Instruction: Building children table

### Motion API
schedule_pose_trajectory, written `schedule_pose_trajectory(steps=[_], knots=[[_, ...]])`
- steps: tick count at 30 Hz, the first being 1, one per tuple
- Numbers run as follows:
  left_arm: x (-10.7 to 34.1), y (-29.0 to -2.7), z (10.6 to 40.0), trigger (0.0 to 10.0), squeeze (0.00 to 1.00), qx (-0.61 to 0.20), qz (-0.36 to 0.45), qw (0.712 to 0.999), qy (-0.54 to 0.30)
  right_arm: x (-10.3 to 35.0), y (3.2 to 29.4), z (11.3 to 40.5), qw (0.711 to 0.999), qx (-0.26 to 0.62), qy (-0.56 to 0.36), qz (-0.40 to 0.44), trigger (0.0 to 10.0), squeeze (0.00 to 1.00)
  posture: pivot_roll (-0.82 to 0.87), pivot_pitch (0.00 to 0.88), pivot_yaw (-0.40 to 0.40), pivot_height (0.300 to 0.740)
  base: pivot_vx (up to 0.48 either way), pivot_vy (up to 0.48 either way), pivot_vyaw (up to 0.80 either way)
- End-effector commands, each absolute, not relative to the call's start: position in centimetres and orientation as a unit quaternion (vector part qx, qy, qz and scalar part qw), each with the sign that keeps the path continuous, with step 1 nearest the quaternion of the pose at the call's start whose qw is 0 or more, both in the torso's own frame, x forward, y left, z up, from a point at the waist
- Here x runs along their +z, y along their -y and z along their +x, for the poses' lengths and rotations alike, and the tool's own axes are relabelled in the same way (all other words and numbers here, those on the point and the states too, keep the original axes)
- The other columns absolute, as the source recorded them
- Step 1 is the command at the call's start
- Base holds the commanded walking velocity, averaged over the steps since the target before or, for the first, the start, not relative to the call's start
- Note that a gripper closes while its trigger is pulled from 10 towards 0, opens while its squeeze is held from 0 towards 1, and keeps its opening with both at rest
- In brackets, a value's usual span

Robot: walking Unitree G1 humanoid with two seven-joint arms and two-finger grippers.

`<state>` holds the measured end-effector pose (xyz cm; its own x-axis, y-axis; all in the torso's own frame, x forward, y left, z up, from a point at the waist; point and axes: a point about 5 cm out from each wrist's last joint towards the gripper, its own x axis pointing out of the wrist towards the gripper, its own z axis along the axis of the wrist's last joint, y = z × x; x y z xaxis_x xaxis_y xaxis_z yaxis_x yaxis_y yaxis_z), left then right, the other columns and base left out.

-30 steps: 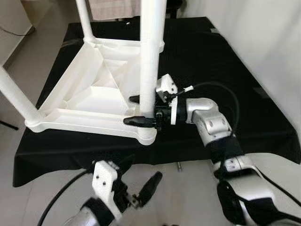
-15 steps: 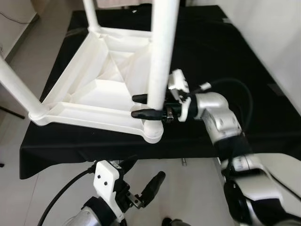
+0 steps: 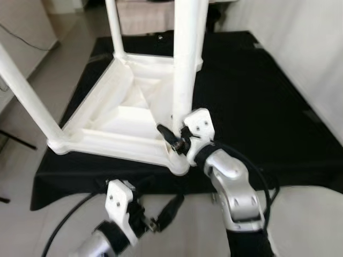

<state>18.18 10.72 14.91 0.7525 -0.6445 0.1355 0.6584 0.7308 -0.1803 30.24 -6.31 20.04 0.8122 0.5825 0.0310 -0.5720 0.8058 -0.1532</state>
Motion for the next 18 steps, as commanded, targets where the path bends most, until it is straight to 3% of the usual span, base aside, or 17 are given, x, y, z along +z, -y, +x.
schedule_pose_trajectory(steps=[1, 5, 6, 8, 9, 10, 13, 14, 15, 16, 17, 18], knots=[[14.5, -10.8, 18.1, 10.0, 0.00, -0.344, -0.110, 0.932, 0.027, 15.5, 7.2, 31.0, 0.957, 0.261, -0.102, -0.074, 10.0, 0.00, 0.02, 0.163, -0.047, 0.740, 0.000, 0.000, 0.00], [14.6, -10.9, 18.2, 10.0, 0.00, -0.335, -0.110, 0.935, 0.032, 16.0, 6.8, 30.9, 0.955, 0.269, -0.103, -0.066, 10.0, 0.00, 0.02, 0.161, -0.052, 0.740, 0.000, 0.000, 0.00], [14.6, -10.9, 18.2, 10.0, 0.00, -0.335, -0.111, 0.935, 0.032, 16.4, 6.7, 31.0, 0.955, 0.274, -0.099, -0.059, 10.0, 0.94, 0.02, 0.161, -0.052, 0.740, 0.000, 0.000, 0.00], [14.6, -10.9, 18.2, 10.0, 0.00, -0.336, -0.112, 0.935, 0.032, 16.9, 6.5, 31.3, 0.951, 0.293, -0.086, -0.046, 10.0, 1.00, 0.02, 0.162, -0.053, 0.740, 0.000, 0.000, 0.00], [14.6, -10.9, 18.2, 10.0, 0.00, -0.336, -0.112, 0.935, 0.032, 16.9, 6.5, 31.3, 0.951, 0.293, -0.086, -0.046, 10.0, 1.00, 0.02, 0.162, -0.053, 0.740, 0.000, 0.000, 0.00], [14.6, -10.8, 18.1, 10.0, 0.00, -0.340, -0.113, 0.933, 0.031, 17.8, 5.8, 31.3, 0.932, 0.357, -0.068, -0.008, 10.0, 1.00, 0.03, 0.168, -0.054, 0.740, 0.000, 0.000, 0.00], [14.6, -10.7, 18.1, 10.0, 0.00, -0.340, -0.114, 0.933, 0.031, 18.1, 5.6, 31.3, 0.921, 0.384, -0.059, 0.004, 10.0, 1.00, 0.03, 0.168, -0.054, 0.740, 0.000, 0.000, 0.00], [14.6, -10.7, 18.1, 10.0, 0.00, -0.341, -0.115, 0.932, 0.031, 18.8, 5.3, 31.1, 0.895, 0.443, -0.042, 0.004, 10.0, 1.00, 0.03, 0.171, -0.055, 0.740, 0.000, 0.000, 0.00], [14.6, -10.7, 18.1, 10.0, 0.00, -0.341, -0.115, 0.932, 0.031, 18.8, 5.3, 31.1, 0.895, 0.443, -0.042, 0.004, 10.0, 1.00, 0.03, 0.171, -0.055, 0.740, 0.000, 0.000, 0.00], [14.7, -10.6, 18.0, 10.0, 0.00, -0.342, -0.115, 0.932, 0.031, 19.5, 5.2, 31.0, 0.862, 0.507, -0.027, -0.001, 10.0, 1.00, 0.03, 0.174, -0.055, 0.740, 0.000, 0.000, 0.00], [14.7, -10.5, 18.0, 10.0, 0.00, -0.342, -0.116, 0.932, 0.031, 20.3, 5.4, 31.0, 0.822, 0.570, -0.010, -0.011, 10.0, 0.90, 0.03, 0.177, -0.056, 0.740, 0.000, 0.000, 0.00], [14.7, -10.5, 17.9, 10.0, 0.00, -0.343, -0.117, 0.932, 0.031, 20.9, 5.7, 31.1, 0.789, 0.614, -0.003, -0.021, 10.0, 0.18, 0.04, 0.180, -0.056, 0.740, 0.000, 0.000, 0.00]])
